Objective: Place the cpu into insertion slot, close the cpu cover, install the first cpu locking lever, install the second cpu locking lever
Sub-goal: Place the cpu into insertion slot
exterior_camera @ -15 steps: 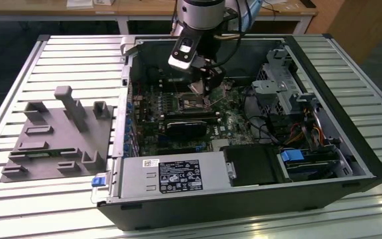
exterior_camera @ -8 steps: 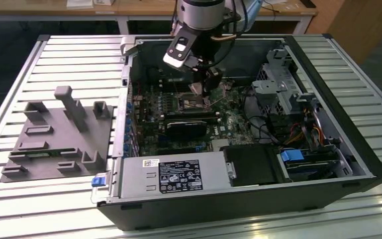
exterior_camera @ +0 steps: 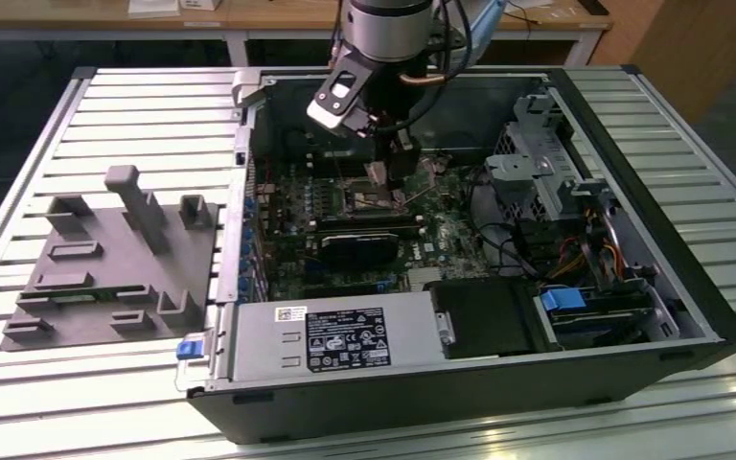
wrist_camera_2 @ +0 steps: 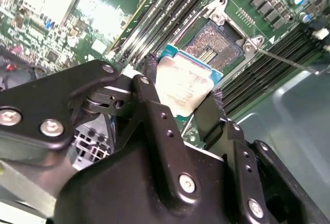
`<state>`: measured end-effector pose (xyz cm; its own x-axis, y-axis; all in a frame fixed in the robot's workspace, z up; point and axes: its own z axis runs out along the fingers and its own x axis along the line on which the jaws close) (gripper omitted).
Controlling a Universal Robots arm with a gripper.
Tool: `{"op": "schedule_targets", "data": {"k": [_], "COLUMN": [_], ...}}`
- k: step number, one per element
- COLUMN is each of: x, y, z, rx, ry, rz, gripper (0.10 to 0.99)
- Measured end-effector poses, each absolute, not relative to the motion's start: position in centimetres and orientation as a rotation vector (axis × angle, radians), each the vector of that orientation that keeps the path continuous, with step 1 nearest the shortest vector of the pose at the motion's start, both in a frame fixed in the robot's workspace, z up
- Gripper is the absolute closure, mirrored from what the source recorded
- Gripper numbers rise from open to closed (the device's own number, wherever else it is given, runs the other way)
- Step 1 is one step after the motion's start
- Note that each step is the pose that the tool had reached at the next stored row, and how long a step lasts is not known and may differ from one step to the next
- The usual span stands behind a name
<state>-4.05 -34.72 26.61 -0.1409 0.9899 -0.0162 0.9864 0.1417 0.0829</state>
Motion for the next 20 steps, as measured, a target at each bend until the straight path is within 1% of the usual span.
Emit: {"op": "schedule_targets", "data": {"k": [20], "x": [-4.2], "y": [-34.4], "z": [23.8], "rx": [2.050], "ry": [2.290], "rz": [0.078], "gripper": [0.549]}}
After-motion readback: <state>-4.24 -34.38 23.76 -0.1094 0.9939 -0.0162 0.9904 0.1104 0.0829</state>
